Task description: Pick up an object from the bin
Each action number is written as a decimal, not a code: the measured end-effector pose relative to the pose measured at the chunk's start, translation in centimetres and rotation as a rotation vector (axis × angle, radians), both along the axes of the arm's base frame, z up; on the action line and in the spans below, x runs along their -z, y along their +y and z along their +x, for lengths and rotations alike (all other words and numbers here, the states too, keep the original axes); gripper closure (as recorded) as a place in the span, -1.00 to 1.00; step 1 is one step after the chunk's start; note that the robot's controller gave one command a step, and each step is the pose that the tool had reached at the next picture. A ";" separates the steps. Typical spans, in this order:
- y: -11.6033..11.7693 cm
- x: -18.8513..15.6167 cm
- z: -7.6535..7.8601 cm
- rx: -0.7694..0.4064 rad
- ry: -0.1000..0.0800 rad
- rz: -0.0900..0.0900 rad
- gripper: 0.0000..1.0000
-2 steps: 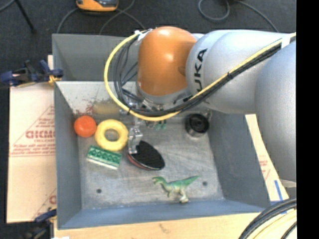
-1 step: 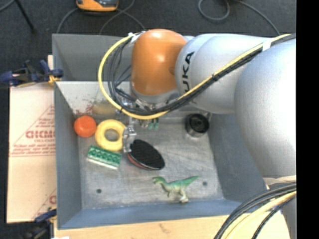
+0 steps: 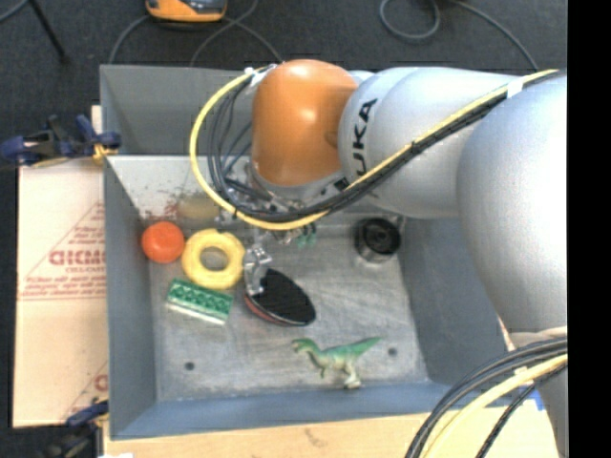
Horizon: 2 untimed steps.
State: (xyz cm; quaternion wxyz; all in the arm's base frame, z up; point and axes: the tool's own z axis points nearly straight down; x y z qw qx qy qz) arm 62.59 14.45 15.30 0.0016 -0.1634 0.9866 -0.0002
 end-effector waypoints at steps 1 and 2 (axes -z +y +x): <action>0.1 6.0 0.5 0.103 -0.005 0.004 -1.00; 0.1 6.6 0.4 0.128 -0.004 0.003 1.00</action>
Offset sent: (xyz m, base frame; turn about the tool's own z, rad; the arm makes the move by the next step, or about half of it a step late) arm 0.0086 0.0065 -0.0830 -0.2473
